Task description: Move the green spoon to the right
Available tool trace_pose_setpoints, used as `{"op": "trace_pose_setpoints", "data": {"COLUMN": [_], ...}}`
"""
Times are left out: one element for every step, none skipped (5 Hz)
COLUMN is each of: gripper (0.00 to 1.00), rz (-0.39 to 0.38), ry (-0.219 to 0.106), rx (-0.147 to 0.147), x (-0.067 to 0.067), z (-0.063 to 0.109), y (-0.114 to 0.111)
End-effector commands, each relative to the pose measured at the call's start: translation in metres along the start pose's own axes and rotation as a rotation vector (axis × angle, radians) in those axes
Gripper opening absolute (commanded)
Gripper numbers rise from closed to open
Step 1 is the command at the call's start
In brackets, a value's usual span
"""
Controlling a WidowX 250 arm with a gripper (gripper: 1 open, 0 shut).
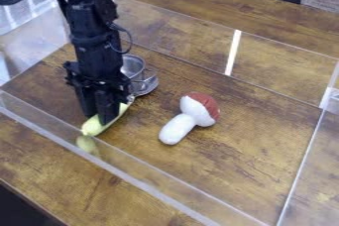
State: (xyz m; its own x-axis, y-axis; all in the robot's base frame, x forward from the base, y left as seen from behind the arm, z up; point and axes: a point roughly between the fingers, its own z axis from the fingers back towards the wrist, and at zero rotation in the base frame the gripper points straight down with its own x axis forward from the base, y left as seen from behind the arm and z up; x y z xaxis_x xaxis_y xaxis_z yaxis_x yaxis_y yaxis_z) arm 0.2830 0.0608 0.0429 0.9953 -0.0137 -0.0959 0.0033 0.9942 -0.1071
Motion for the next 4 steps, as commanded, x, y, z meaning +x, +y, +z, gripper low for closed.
{"op": "trace_pose_setpoints", "data": {"gripper": [0.00, 0.00, 1.00, 0.00], "rz": [0.023, 0.037, 0.037, 0.033], "ry": [-0.081, -0.094, -0.102, -0.114], "rx": [0.005, -0.007, -0.013, -0.022], "x": [0.007, 0.009, 0.006, 0.006], "z": [0.021, 0.023, 0.040, 0.056], "y": [-0.008, -0.021, -0.034, -0.052]}}
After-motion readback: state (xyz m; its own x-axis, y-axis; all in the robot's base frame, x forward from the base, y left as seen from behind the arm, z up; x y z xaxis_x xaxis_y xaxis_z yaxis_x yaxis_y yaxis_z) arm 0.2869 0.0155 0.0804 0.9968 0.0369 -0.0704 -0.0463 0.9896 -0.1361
